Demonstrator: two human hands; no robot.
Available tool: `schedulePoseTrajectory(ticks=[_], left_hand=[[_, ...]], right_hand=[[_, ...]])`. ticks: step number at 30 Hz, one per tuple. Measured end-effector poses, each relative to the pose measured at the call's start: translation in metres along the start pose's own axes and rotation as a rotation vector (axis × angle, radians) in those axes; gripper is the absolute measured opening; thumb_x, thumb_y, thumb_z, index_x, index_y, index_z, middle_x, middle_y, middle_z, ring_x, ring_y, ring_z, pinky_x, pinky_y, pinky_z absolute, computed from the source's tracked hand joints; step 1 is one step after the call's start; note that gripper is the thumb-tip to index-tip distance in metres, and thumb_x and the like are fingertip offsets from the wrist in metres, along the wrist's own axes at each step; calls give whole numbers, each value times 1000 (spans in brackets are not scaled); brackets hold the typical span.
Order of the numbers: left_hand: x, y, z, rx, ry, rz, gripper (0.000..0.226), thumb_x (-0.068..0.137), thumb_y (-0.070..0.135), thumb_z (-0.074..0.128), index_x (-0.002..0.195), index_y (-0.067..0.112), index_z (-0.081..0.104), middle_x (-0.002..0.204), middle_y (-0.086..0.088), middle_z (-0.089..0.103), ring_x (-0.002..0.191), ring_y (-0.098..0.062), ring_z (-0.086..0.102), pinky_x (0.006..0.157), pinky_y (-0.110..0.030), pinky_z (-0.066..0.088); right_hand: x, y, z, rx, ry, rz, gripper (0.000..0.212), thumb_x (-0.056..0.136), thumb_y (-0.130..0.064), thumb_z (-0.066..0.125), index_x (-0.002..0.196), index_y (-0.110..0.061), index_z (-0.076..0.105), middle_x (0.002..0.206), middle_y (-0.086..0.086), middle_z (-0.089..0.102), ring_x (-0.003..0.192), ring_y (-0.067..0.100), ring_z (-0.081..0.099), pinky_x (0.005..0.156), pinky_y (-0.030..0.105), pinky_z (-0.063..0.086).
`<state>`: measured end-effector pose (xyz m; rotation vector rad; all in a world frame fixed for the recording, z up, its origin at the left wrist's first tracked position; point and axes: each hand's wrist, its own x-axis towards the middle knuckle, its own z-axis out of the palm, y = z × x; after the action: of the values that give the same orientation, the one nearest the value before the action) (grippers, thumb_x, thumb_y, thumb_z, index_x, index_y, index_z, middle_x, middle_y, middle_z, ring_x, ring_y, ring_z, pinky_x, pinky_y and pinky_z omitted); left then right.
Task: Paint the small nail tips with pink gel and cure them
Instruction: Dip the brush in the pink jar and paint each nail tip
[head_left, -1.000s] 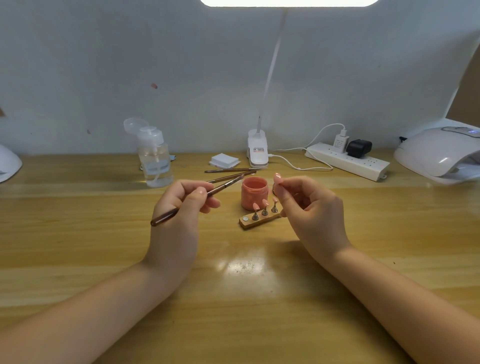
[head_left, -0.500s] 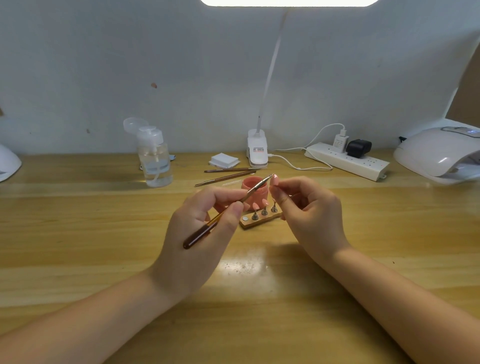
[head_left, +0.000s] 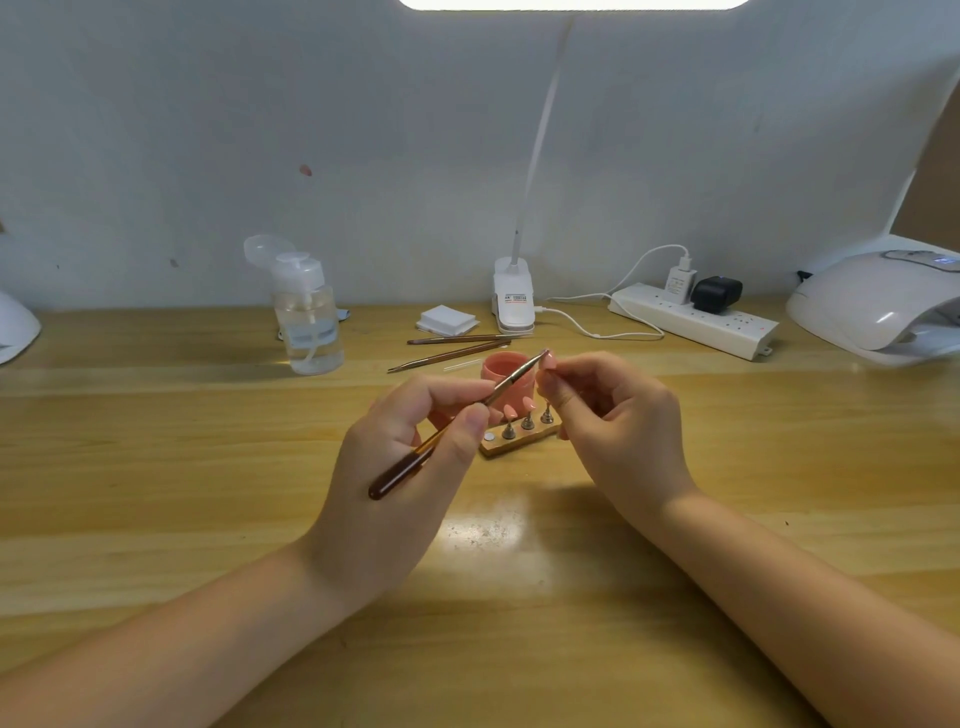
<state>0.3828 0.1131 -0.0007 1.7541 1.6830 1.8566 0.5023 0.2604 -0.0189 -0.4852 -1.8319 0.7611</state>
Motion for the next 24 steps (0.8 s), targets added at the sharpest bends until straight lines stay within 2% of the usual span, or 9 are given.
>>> schedulePoseTrajectory(ticks=[5,9,11,14,18,24], left_hand=[[0,2,0,-42,26,2,20,91,35,52,104,25,63,95,14,72,93,-5,66,77,-10,44],[0,1,2,-19,25,-39,17,91,37,54,101,29,65,92,13,72,94,-12,66,80,-24,47],[0,1,2,-24,39,-31,20,90,38,52,102,27,64,92,14,72,93,-10,66,79,-19,47],[1,2,2,-57,47,-6,13,94,28,56,104,23,63,93,16,71,92,-4,66,77,-9,45],[0,0,2,-21,31,-52,21,88,40,51,99,28,64,90,13,72,91,-10,66,79,-19,46],[-1,-2,-1,-69,58,-20,22,87,34,48,92,20,64,82,5,69,83,-12,65,73,-16,47]], right_hand=[[0,0,0,19,-4,20,13,86,-12,70,98,-15,72,78,-1,71,64,23,65,56,48,54],[-1,-2,1,23,-13,21,13,86,-12,69,99,-15,71,79,-2,71,63,21,65,56,47,54],[-1,-2,0,25,-19,26,14,86,-12,69,99,-16,71,80,-1,72,65,21,65,57,47,55],[-1,-3,1,36,-18,33,14,86,-12,69,99,-16,71,80,0,72,65,20,66,57,47,55],[-1,-4,1,51,-16,36,14,86,-11,69,97,-21,70,79,-3,72,63,19,66,56,47,54],[0,-2,0,54,-14,64,13,87,-12,69,97,-20,70,80,-2,72,67,21,67,58,48,55]])
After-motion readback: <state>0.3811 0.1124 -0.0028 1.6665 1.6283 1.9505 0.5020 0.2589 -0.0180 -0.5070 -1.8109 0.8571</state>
